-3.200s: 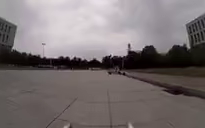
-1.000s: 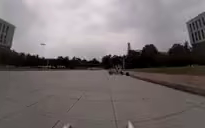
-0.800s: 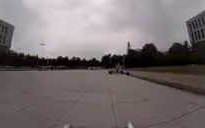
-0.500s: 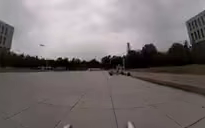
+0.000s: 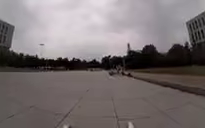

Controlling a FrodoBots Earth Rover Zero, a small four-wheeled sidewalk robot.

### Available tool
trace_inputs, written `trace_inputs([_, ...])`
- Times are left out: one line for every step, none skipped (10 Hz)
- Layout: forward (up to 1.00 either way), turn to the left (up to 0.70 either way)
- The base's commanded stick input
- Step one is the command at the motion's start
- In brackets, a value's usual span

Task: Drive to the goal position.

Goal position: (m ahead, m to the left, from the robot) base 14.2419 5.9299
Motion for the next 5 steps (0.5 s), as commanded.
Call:
trace_inputs([0.7, 0.13])
trace_inputs([0.7, 0.14])
trace_inputs([0.7, 0.14])
trace_inputs([0.7, 0.14])
trace_inputs([0.7, 0.14])
